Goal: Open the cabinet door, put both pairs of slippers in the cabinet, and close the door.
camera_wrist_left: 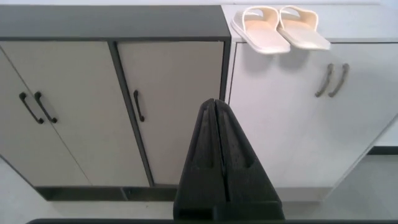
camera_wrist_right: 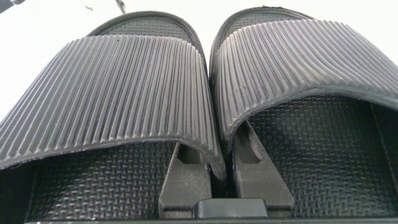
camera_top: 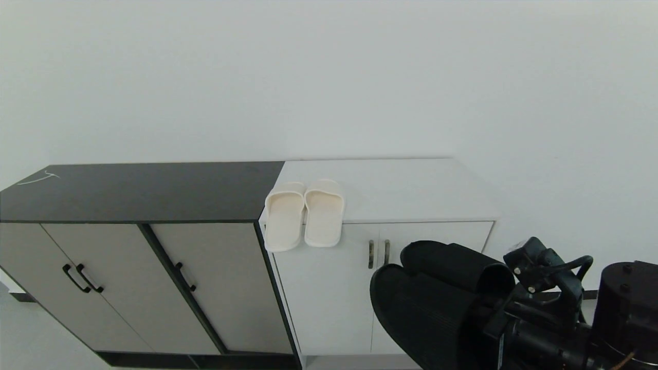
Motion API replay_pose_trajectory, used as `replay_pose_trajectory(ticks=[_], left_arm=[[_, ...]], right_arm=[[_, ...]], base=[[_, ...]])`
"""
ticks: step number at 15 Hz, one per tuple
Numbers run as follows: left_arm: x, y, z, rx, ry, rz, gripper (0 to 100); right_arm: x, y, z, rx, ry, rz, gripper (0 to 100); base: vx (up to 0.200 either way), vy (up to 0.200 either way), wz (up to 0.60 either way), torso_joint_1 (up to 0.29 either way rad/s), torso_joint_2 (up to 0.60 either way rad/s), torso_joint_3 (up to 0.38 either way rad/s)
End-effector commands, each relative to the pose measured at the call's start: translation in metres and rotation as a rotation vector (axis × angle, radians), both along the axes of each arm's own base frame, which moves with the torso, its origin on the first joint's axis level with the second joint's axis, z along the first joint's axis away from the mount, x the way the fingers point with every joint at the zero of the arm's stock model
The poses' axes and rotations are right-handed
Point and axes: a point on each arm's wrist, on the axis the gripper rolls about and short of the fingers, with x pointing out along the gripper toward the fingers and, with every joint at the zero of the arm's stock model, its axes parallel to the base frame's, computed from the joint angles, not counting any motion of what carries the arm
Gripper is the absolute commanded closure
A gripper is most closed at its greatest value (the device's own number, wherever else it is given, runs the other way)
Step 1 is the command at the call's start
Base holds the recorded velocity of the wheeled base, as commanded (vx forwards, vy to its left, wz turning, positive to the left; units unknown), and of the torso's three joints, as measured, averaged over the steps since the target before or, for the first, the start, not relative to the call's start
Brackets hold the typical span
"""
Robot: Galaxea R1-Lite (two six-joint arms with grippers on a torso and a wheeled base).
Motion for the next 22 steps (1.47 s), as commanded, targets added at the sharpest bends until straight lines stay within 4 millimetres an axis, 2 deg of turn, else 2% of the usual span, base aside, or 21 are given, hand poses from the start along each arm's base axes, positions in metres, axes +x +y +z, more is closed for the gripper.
replay_pose_trajectory(ticks=[1, 22], left_arm=[[0.000, 0.000, 0.000, 0.000, 0.000, 0.001, 100], [0.000, 0.000, 0.000, -0.003, 0.000, 0.001, 100]], right_arm=[[-0.003, -0.002, 0.001, 0.005, -0.005, 0.003, 100], [-0.015, -0.014, 0.003, -0.013, -0.054, 0.042, 100]], base=[[0.000, 0.200, 0.00, 0.002, 0.01, 0.007], [0.000, 0.200, 0.00, 0.004, 0.00, 0.004]])
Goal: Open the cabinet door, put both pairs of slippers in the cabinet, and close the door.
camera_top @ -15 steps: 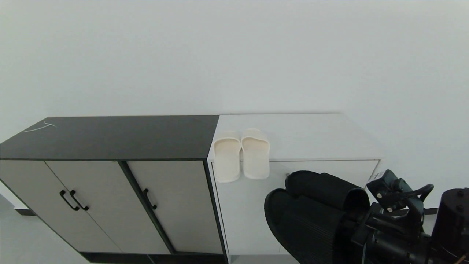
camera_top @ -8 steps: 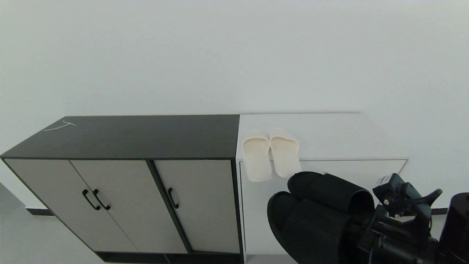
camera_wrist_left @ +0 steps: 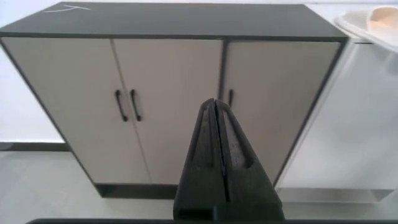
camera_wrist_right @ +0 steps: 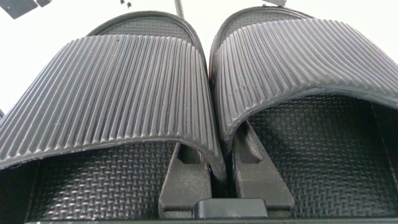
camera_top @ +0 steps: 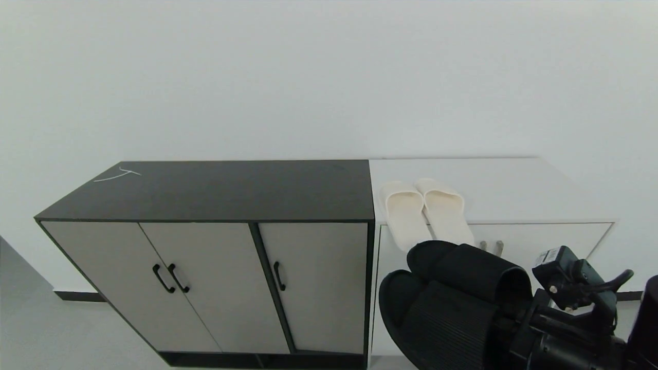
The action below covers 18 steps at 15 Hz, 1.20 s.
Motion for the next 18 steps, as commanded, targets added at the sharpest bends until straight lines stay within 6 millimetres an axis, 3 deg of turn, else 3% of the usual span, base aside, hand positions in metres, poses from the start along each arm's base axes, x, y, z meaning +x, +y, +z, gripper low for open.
replay_pose_trajectory(ticks=[1, 18], left_arm=[[0.0001, 0.0000, -0.0001, 0.000, 0.003, 0.001, 100], [0.0001, 0.0000, 0.0000, 0.000, 0.001, 0.001, 100]], right_arm=[[-0.0012, -0.0009, -0.0019, -0.006, 0.006, 0.001, 100], [-0.0021, -0.0018, -0.0038, -0.012, 0.012, 0.001, 100]], base=[[0.000, 0.200, 0.00, 0.002, 0.00, 0.002], [0.000, 0.200, 0.00, 0.004, 0.00, 0.003]])
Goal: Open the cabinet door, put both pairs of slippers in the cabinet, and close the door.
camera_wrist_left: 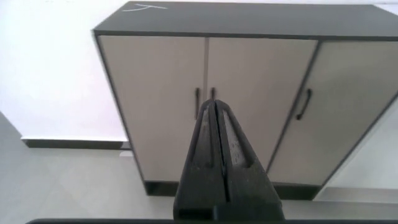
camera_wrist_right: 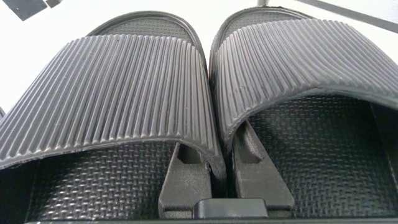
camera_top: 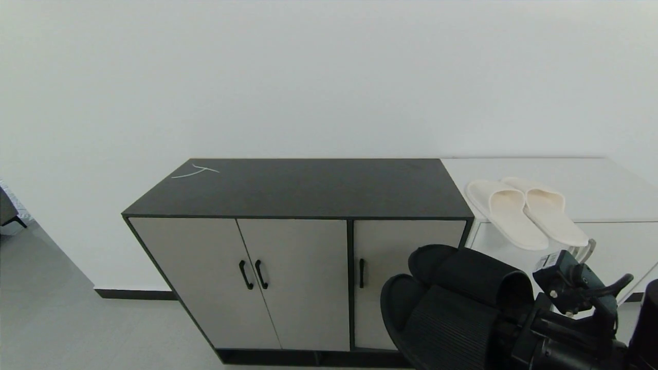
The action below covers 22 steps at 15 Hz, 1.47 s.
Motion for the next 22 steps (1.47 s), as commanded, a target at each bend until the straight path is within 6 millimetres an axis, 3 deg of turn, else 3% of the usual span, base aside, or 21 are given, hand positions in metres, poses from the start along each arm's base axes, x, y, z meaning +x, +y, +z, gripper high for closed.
replay_pose_trajectory(ticks=[1, 14, 20, 22], left_arm=[[0.0001, 0.0000, 0.0000, 0.000, 0.002, 0.001, 100], [0.0001, 0.0000, 0.0002, 0.000, 0.000, 0.001, 100], [0.0001, 0.0000, 0.0000, -0.003, 0.001, 0.001, 100], [0.0001, 0.0000, 0.0002, -0.003, 0.000, 0.001, 100]], right_arm=[[0.0001, 0.0003, -0.0009, -0.003, 0.003, 0.001, 100], [-0.0007, -0.0001, -0.0032, -0.012, 0.010, 0.003, 100], [-0.0007, -0.0001, -0.0032, -0.012, 0.010, 0.003, 100], [-0.0007, -0.0001, -0.0032, -0.011, 0.010, 0.005, 100]], base=[[0.000, 0.200, 0.00, -0.002, 0.00, 0.002], [0.000, 0.200, 0.00, 0.005, 0.00, 0.005], [0.000, 0.000, 0.00, 0.000, 0.00, 0.000], [0.200, 0.000, 0.00, 0.007, 0.00, 0.005]])
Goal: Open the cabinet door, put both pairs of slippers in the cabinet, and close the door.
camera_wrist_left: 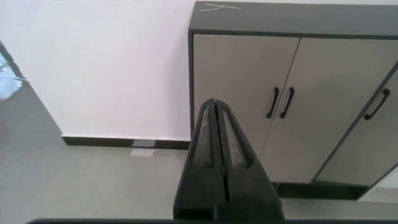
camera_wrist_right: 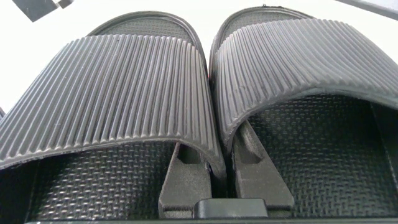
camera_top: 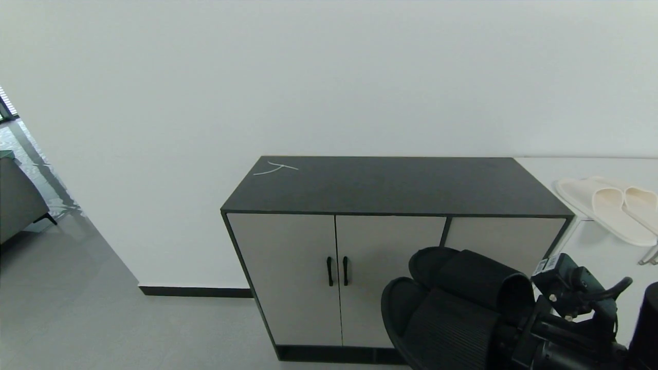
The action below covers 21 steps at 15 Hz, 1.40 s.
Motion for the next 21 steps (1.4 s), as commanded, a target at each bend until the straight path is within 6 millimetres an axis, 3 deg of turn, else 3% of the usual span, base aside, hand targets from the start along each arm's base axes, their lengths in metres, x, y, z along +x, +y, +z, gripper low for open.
replay_pose_trajectory(ticks=[1, 7, 13, 21], left_arm=[[0.0001, 0.0000, -0.0001, 0.000, 0.002, 0.001, 100], [0.0001, 0.0000, -0.0001, 0.000, 0.002, 0.001, 100], [0.0001, 0.0000, -0.0001, -0.003, 0.002, 0.001, 100], [0.0001, 0.0000, -0.0001, -0.003, 0.002, 0.001, 100]], right_arm=[[0.0001, 0.0003, -0.0002, 0.000, 0.001, 0.003, 100], [-0.0001, 0.0005, -0.0009, -0.004, 0.002, 0.003, 100], [-0.0021, 0.0009, -0.0029, -0.010, 0.009, 0.014, 100], [-0.0037, 0.0014, -0.0039, -0.013, 0.012, 0.021, 100]], base=[[0.200, 0.000, 0.00, -0.002, 0.00, 0.002], [0.200, 0.000, 0.00, -0.002, 0.00, 0.006], [0.000, 0.000, 0.00, 0.000, 0.00, 0.000], [0.000, 0.000, 0.00, -0.183, 0.38, 0.198]])
